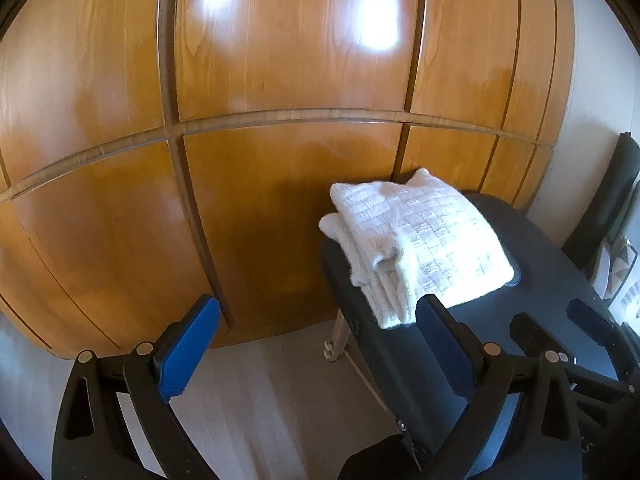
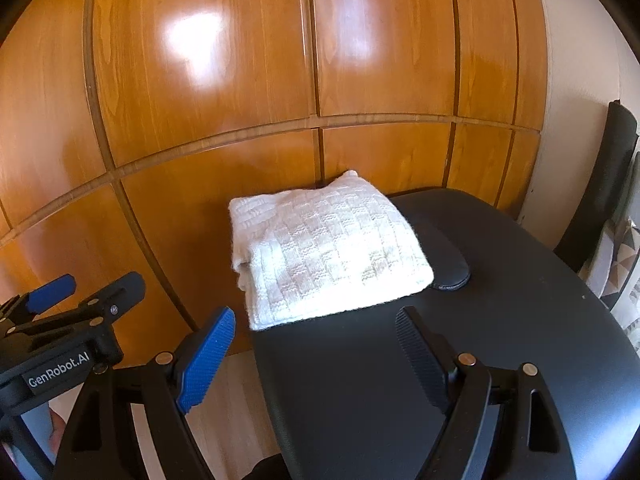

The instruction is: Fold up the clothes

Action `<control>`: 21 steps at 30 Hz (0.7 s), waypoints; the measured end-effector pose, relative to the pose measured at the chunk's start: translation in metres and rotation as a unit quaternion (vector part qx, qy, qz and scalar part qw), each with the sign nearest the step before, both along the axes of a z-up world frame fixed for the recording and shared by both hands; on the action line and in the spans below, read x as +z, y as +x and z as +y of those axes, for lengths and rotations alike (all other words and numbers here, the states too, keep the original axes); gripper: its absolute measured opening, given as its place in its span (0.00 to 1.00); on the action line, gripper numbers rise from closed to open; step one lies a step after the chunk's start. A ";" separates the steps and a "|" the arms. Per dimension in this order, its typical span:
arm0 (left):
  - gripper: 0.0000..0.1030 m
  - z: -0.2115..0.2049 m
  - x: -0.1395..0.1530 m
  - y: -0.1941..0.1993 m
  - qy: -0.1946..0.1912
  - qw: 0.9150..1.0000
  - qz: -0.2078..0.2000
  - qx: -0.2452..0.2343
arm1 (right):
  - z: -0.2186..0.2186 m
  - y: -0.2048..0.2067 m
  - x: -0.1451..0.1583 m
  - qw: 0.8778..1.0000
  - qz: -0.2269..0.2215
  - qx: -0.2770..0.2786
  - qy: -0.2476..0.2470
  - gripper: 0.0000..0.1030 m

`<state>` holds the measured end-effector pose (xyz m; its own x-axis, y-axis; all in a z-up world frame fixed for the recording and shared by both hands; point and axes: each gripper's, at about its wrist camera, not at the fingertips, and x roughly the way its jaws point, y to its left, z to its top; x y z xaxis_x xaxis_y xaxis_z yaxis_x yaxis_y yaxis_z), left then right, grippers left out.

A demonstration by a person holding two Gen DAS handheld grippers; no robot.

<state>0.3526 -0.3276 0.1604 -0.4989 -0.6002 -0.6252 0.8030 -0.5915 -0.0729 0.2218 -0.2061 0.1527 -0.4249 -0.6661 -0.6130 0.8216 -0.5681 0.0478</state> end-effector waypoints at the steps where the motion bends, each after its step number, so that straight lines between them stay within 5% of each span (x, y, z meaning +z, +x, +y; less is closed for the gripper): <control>1: 0.97 0.000 0.001 0.000 0.001 1.000 0.001 -0.001 | 0.000 -0.001 0.000 1.000 -0.001 -0.002 -0.001 0.82; 10: 0.97 0.005 0.019 0.018 -0.025 0.998 0.046 0.036 | 0.007 0.002 0.007 1.000 0.007 -0.015 -0.006 0.82; 21: 0.97 0.006 0.017 0.016 0.019 0.999 0.030 0.034 | 0.008 0.017 0.012 1.000 0.020 -0.013 -0.002 0.82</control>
<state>0.3684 -0.3220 0.1778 -0.4946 -0.6111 -0.6181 0.8349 -0.5315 -0.1426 0.2384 -0.1983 0.1649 -0.4667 -0.6563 -0.5928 0.8075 -0.5896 0.0170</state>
